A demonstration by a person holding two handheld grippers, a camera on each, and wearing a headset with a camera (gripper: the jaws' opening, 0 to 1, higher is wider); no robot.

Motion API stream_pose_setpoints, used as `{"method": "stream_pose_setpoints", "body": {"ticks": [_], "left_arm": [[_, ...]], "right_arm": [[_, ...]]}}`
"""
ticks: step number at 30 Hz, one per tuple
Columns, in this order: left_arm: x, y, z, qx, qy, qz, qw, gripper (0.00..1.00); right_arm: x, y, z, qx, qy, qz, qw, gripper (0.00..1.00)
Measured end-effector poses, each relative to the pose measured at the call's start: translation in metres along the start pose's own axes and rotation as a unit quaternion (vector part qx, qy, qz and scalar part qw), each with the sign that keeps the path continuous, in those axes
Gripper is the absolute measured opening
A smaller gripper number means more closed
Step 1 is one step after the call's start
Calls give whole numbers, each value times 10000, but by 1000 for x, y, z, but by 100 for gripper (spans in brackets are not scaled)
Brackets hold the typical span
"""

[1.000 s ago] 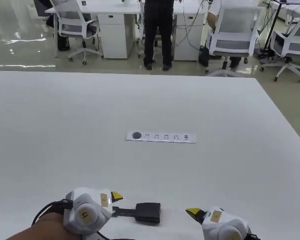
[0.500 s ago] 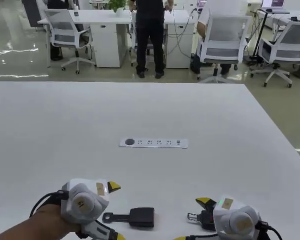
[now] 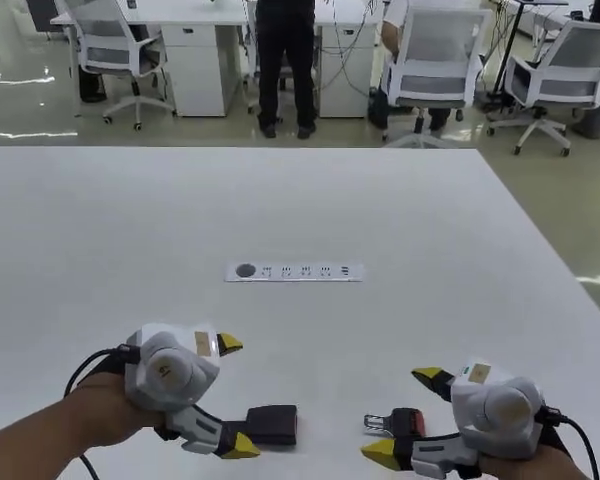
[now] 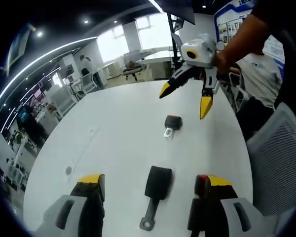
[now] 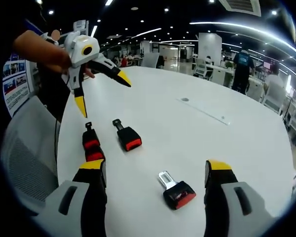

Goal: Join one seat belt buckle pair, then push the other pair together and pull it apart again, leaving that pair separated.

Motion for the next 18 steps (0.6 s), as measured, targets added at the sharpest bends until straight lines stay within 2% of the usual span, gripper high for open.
{"method": "stream_pose_setpoints", "body": {"ticks": [4, 5, 7, 9, 11, 18], "left_arm": [[-7, -4, -11, 17, -173, 79, 9998, 84], [-11, -10, -14, -25, -193, 78, 9998, 84], [-12, -8, -14, -49, -248, 91, 9996, 84], [-11, -8, -17, -79, -308, 121, 9994, 83], [-11, -15, -26, -111, -358, 129, 9992, 83], [-10, -28, -43, -197, -575, 217, 9979, 79]], "right_arm": [[9, -8, -3, -65, 67, -91, 9999, 82], [12, -11, -4, -110, 92, -115, 9998, 82], [15, -15, -5, -186, 125, -136, 9997, 82], [18, -19, -6, -262, 173, -133, 9994, 82], [20, -25, -8, -342, 288, -193, 9988, 82], [34, -40, -17, -531, 457, -178, 9974, 81]]}}
Point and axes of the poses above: the centre of the closed fingertips' face, and the gripper's own axes: z roughly backward along the fingers, x roughly to its right, y roughly out of its top, the point moved 7 cm from there along z, roughly backward along the fingers, and after that the axes turned 5 degrees about x, right-handed, at the moved point
